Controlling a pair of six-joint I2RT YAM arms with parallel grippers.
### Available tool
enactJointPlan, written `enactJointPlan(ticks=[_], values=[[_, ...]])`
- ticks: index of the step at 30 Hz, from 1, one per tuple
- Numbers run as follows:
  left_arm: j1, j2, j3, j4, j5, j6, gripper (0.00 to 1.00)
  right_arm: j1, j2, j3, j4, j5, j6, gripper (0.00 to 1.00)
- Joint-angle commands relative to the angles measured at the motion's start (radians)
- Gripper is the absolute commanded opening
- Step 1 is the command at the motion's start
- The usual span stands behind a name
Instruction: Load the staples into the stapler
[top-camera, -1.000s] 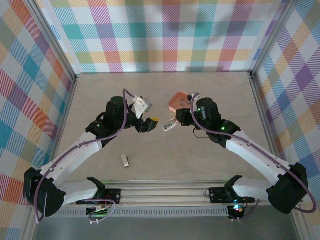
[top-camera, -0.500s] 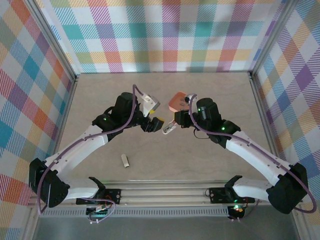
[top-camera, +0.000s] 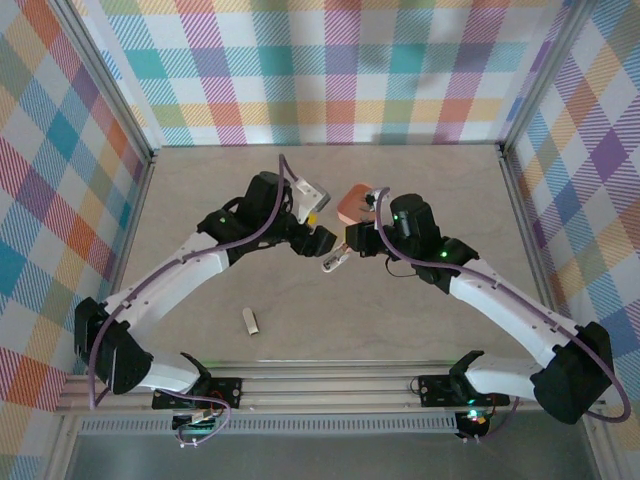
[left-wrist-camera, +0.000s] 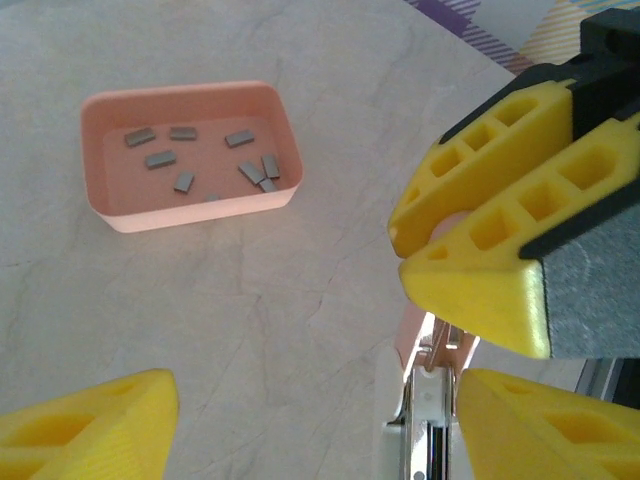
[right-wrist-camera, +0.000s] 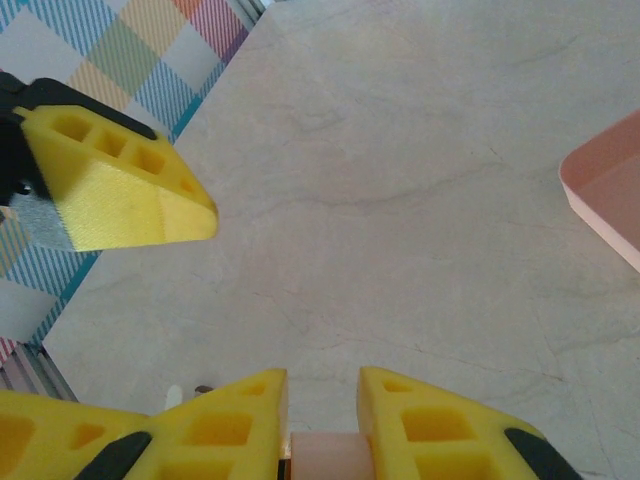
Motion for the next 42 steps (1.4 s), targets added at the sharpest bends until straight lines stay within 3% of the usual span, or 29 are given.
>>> enactJointPlan(ticks=[1, 14, 25, 34, 42], values=[[-0.022, 0.022, 0.030, -0.054, 0.034, -0.015, 0.73, -0.002, 0.006, 0.036, 0.012, -0.025, 0.023, 0.20], [-0.060, 0.050, -0.009, -0.035, 0.121, 0.106, 0.68, -0.051, 0.028, 0.058, 0.039, -0.123, 0.152, 0.19], [-0.067, 0.063, -0.016, -0.027, 0.083, 0.105, 0.62, -0.055, 0.030, 0.063, 0.068, -0.152, 0.174, 0.19], [-0.071, 0.059, -0.028, 0.009, 0.086, 0.092, 0.49, -0.056, 0.017, 0.057, 0.074, -0.166, 0.189, 0.19], [-0.073, 0.033, -0.045, 0.035, 0.029, 0.064, 0.31, -0.055, -0.005, 0.036, 0.071, -0.155, 0.187, 0.20]])
